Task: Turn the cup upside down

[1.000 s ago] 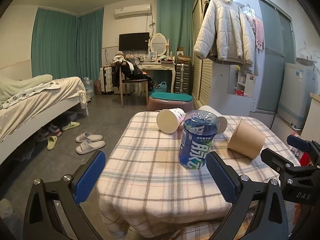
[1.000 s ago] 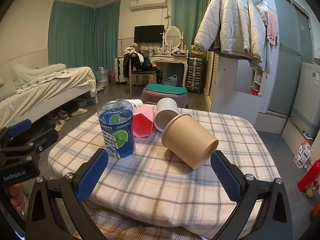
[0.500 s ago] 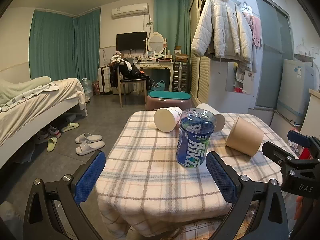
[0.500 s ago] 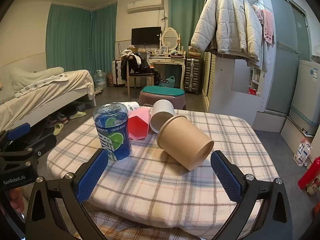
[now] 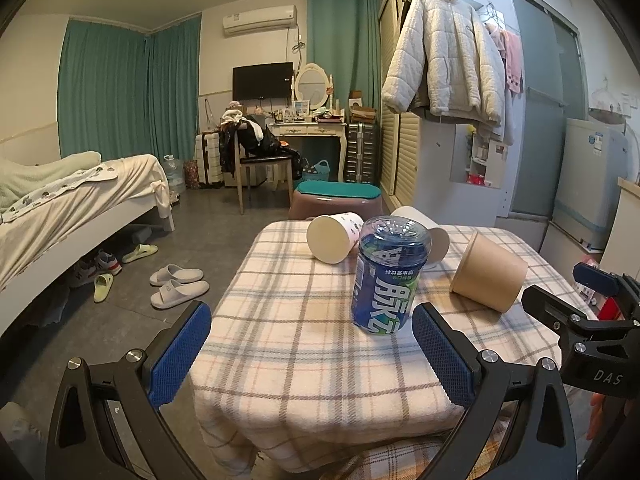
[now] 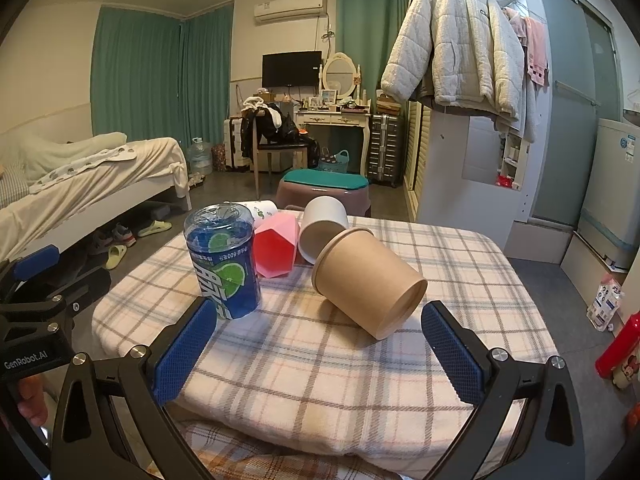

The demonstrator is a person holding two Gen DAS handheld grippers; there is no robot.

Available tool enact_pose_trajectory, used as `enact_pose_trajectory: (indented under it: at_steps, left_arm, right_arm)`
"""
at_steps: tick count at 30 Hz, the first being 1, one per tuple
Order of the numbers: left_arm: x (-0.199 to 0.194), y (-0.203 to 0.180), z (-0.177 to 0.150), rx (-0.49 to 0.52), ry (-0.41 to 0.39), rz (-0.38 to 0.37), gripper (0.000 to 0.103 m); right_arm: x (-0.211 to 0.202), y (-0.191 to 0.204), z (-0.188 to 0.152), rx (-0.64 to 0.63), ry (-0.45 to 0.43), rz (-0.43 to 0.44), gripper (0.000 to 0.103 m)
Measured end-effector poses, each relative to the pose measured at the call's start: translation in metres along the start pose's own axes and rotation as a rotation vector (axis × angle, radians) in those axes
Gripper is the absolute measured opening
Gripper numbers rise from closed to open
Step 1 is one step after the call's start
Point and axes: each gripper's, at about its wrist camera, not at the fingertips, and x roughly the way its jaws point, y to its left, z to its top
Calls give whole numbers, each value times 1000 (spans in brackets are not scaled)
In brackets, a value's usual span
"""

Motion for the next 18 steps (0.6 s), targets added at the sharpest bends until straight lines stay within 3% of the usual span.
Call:
enact_pose_trajectory:
  at_steps: [18]
  left_arm:
    - [4,-5,-2,7,7,-4,103]
  right_arm:
    - [-1,0,-1,2,3,2,103]
